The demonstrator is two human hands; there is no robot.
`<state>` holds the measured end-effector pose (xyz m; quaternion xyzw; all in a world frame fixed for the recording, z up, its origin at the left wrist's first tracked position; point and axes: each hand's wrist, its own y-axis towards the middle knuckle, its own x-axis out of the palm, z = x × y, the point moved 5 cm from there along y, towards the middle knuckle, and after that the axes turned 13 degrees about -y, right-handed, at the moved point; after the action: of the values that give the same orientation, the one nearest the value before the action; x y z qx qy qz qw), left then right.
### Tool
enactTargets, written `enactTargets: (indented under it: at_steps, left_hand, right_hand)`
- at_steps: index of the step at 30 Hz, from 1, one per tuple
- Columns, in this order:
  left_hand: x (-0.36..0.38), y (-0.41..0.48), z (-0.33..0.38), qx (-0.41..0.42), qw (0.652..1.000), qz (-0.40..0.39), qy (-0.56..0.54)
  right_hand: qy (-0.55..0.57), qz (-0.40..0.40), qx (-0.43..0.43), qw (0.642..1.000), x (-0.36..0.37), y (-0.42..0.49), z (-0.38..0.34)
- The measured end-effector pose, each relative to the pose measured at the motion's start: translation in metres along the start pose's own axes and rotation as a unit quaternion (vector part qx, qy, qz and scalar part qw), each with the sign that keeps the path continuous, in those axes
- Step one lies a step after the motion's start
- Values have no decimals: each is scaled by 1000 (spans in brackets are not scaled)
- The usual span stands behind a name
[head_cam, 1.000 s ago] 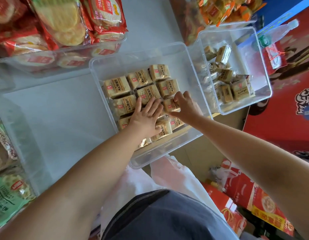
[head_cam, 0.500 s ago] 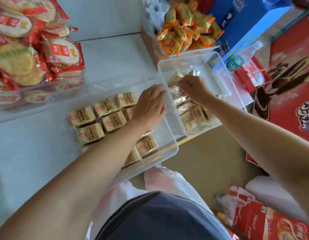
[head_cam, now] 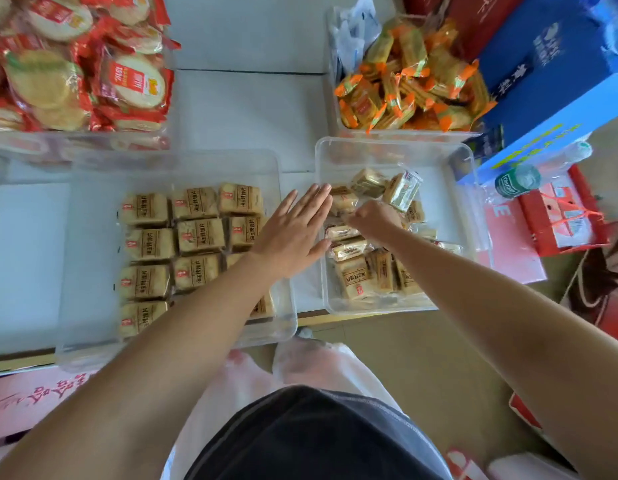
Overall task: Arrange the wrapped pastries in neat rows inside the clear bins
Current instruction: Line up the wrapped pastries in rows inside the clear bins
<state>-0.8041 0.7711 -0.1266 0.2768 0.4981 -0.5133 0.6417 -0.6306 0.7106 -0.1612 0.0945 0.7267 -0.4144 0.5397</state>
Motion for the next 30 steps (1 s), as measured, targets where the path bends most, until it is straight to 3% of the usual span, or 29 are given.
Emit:
enactTargets:
  at_steps: [4,7,12,16,22,30]
  left_hand:
    - [-6,2,0,2,999,3,-32]
    - [-18,9,0,12,992,58,-113]
    - [-46,19,8,37,952,120,-278]
    - [-66,12,-5,-14,922,134,-363]
    - [-73,-20,-39,-53,821,71,-564]
    - [-64,-85,-78,-81,761,-41,-643]
  right_hand:
    - [70,-20,-10,997,-21,-6,8]
    - [181,-9,17,983,-43,-20,17]
    - [246,16,8,969,-64,-56,10]
    - [356,50,5,933,-73,-83,-3]
    - [337,106,-57,934,-70,-114,-41]
    - [306,69,-94,945,-44,-146,-111]
